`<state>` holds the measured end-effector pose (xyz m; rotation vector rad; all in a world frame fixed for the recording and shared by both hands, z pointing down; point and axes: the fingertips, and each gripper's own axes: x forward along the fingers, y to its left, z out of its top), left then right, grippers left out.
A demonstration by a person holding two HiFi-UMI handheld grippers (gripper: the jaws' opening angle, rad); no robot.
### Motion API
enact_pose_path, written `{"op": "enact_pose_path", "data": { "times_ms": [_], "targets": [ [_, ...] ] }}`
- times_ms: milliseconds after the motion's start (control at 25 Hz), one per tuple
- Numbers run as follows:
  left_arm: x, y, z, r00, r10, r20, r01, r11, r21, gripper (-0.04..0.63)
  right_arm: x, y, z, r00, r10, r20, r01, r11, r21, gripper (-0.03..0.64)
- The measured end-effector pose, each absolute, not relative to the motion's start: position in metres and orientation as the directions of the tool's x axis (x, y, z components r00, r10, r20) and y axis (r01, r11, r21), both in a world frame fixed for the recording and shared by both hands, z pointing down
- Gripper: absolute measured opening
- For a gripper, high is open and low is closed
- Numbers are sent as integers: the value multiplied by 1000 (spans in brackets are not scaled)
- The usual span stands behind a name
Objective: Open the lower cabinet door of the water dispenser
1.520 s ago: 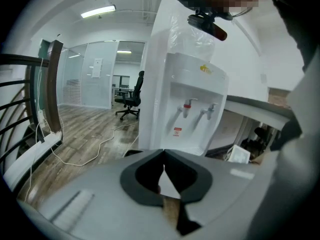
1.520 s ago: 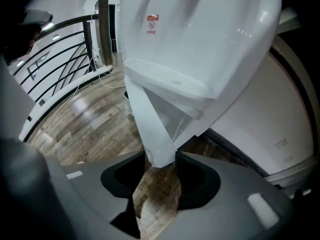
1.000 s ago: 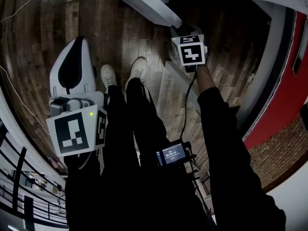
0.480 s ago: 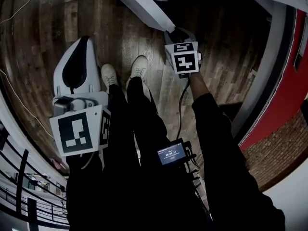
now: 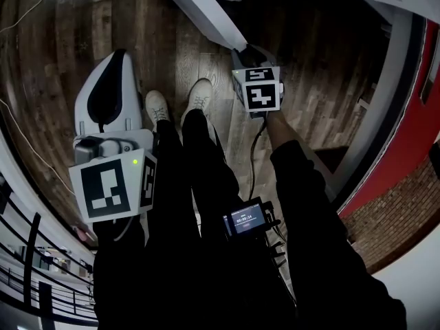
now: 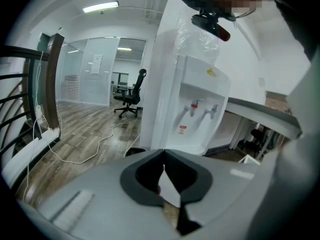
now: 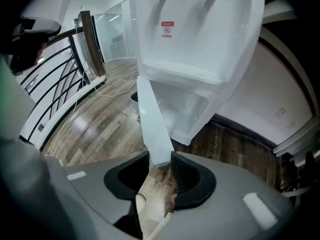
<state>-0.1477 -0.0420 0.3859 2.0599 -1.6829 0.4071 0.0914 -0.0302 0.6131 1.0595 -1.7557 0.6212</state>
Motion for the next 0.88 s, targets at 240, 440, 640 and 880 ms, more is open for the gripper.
{"op": "enact_pose_path", "data": {
  "times_ms": [240, 440, 640, 880],
  "targets": [
    [-152, -42, 388, 209, -841, 498, -976, -152, 153, 8, 84, -23, 613, -181, -371, 911, -878, 478, 20, 133],
    [-149, -41, 388, 215, -842, 495, -975, -153, 164, 8, 77, -15, 613, -195, -360, 912, -873, 488, 7, 129],
    [-145, -36, 392, 226, -834, 503, -972, -159, 173, 8, 66, -7, 612, -210, -335, 918, -860, 511, -10, 126],
    [-143, -35, 394, 235, -831, 505, -970, -166, 178, 8, 54, 4, 613, -217, -314, 924, -853, 522, -22, 123]
  ]
}}
